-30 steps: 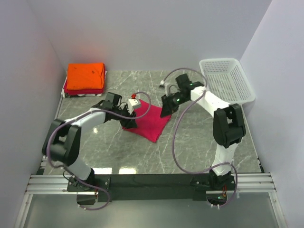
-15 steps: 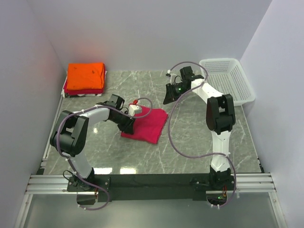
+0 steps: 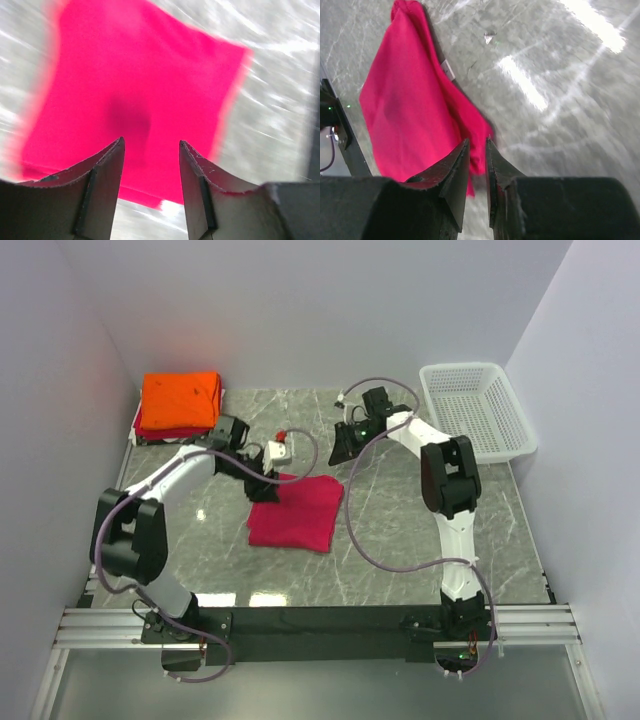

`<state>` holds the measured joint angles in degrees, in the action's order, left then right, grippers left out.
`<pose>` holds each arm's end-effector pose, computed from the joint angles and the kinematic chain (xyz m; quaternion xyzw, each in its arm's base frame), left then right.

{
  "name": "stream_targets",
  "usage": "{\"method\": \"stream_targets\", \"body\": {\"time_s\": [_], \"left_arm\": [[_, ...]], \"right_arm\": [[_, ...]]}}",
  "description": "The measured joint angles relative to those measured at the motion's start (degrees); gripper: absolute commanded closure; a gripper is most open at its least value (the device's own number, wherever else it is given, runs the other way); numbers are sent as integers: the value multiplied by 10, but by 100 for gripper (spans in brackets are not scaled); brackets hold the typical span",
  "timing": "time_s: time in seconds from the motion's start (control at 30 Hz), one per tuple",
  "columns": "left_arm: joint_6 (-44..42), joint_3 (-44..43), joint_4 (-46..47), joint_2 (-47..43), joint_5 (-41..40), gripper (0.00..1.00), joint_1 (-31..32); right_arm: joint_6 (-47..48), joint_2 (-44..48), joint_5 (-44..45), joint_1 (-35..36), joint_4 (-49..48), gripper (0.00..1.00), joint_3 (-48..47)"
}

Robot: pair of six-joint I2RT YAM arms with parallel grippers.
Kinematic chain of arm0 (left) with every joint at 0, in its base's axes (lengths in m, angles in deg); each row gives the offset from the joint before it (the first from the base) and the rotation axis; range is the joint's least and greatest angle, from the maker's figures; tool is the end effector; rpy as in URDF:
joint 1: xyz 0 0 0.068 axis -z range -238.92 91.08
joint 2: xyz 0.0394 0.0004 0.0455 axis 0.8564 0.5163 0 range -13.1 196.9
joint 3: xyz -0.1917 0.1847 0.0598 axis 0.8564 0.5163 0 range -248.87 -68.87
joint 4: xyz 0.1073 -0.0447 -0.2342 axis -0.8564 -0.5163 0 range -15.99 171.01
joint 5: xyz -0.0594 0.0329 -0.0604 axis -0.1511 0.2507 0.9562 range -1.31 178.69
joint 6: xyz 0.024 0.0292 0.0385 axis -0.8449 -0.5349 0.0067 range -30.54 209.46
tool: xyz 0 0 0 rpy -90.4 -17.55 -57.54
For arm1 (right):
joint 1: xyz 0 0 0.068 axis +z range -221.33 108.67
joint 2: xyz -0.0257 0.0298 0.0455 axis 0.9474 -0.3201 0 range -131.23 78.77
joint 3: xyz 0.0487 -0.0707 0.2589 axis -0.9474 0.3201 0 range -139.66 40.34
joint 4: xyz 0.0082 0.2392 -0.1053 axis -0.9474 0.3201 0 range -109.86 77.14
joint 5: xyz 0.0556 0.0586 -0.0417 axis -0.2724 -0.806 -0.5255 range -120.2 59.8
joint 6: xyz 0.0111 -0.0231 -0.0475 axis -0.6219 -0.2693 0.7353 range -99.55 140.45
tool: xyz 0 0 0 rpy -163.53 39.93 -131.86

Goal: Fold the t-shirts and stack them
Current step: Fold the tshirt

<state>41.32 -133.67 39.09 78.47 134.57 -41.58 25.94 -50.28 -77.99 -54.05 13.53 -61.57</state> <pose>0.2873 -0.1164 0.2287 0.5501 0.7223 -0.3241 0.2659 0.4503 0.1677 0.1748 -0.2755 0.8465 0.4135 0.1910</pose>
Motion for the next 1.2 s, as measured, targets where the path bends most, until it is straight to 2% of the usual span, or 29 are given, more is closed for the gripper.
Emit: {"method": "stream_targets", "body": {"time_s": [0.17,0.27,0.57,0.7,0.93,1.07,1.2], "left_arm": [[-28,-96,66,83,5,44,-2],[-45,-123,96,134,3,42,-1],[-115,-188,97,227,4,42,23],[-135,-200,90,246,4,46,38],[-160,-238,53,277,3,50,54],[-167,-269,27,296,-2,53,59],[-177,-290,4,308,-12,63,65]], "right_arm": [[-8,-45,-1,16,-13,73,-13],[-9,-68,-4,22,-13,73,-23],[-5,-109,-14,33,17,73,-92],[-3,-113,-15,35,30,73,-101],[3,-113,-32,35,41,66,-101],[6,-115,-44,36,49,65,-101],[8,-119,-61,36,53,65,-101]]}}
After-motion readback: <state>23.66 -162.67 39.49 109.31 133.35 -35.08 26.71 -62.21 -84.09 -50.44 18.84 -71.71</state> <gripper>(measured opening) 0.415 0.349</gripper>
